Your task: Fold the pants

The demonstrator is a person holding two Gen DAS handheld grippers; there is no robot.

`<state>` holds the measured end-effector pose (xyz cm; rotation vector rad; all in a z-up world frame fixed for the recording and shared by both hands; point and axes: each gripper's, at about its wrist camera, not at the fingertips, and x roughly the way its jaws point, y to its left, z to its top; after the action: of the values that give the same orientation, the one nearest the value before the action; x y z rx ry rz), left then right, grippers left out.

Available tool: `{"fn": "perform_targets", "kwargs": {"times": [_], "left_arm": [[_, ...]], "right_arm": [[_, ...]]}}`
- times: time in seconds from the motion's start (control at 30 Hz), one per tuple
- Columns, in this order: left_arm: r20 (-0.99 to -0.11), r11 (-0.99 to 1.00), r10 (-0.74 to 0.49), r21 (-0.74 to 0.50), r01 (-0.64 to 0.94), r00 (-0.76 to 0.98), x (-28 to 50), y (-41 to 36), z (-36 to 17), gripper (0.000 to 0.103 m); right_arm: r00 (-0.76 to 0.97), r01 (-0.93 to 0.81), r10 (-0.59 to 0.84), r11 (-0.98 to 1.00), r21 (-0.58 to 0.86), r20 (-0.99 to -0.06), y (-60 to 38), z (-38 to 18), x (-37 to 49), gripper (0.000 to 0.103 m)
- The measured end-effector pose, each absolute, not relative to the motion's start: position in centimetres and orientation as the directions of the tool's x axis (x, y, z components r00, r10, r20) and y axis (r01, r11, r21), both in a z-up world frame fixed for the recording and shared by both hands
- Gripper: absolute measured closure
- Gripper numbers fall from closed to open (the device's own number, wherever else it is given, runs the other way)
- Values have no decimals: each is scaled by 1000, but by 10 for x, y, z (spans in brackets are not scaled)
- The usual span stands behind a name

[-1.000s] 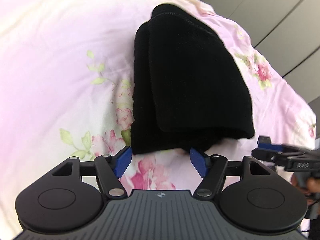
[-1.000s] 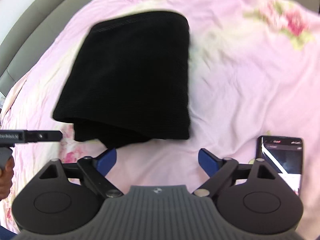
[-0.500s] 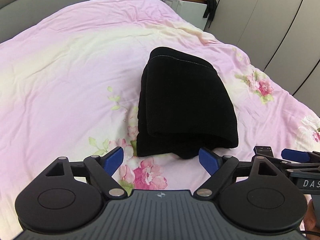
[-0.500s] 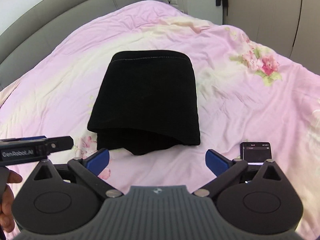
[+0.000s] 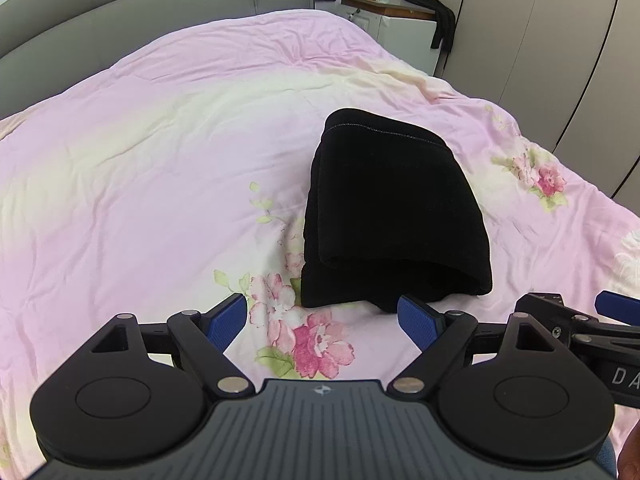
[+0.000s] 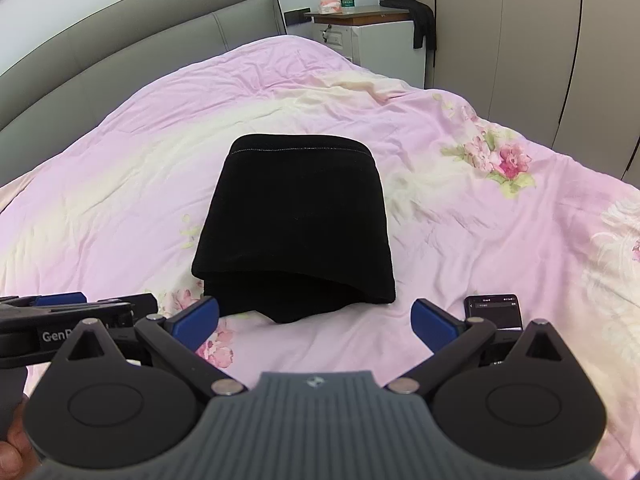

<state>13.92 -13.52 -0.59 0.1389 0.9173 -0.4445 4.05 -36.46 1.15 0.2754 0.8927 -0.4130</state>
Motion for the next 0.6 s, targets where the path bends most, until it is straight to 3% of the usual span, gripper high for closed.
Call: {"fn": "perform_targets", "kwargs": {"times": [0.6], "left_arm": [[-764, 906, -328, -88, 415, 555, 133, -126, 5, 3]], "right_arm": [[572, 445, -244, 895, 46, -783, -353, 23, 38, 5]]}}
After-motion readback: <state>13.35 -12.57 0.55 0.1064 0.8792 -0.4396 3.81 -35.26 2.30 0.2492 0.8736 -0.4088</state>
